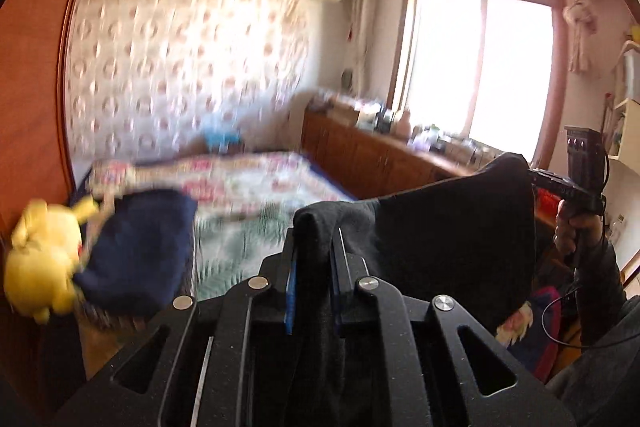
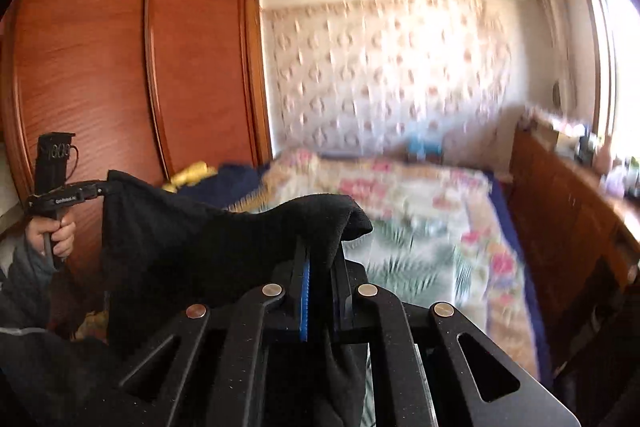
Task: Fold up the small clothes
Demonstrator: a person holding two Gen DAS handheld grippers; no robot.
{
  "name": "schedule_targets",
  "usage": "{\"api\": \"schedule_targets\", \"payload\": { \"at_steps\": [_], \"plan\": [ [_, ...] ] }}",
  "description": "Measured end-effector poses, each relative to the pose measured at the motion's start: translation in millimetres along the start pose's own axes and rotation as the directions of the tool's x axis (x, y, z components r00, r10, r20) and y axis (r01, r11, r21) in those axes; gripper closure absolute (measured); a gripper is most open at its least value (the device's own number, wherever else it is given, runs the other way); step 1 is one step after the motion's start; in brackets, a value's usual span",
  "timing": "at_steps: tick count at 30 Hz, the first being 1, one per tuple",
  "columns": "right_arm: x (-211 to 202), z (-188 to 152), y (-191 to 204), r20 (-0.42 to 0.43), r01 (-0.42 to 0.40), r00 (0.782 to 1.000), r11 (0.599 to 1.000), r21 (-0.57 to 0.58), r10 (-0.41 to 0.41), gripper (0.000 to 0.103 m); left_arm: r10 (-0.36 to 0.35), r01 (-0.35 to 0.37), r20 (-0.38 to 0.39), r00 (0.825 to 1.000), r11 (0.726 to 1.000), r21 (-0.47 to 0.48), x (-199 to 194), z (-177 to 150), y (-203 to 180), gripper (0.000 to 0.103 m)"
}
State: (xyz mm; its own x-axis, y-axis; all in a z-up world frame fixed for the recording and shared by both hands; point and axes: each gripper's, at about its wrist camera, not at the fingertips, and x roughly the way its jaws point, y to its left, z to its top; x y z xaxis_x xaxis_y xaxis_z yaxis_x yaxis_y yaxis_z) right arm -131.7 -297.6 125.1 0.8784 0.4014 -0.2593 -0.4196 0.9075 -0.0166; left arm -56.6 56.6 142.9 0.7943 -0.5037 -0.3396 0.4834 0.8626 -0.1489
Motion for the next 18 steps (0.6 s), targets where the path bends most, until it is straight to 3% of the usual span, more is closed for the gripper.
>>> {"api": "schedule_targets", "payload": {
  "at_steps": [7,18],
  "plan": [
    [-58.1,74.1,1.7,0.12,-0.005,0.993,0.999,-0.05,0.011,0.096,-0.038,0.034,0.131,0.991,0.999,0.03,-57.3,58.4,-12.9,0.089],
    [-114.3,141.6,25.1,0.237,0.092,0.97,0.982,-0.166,-0.05,0.096,0.024,-0.055,0.261,0.965,0.992,0.111,-92.2,122.0,-20.1,0.089]
  ]
}}
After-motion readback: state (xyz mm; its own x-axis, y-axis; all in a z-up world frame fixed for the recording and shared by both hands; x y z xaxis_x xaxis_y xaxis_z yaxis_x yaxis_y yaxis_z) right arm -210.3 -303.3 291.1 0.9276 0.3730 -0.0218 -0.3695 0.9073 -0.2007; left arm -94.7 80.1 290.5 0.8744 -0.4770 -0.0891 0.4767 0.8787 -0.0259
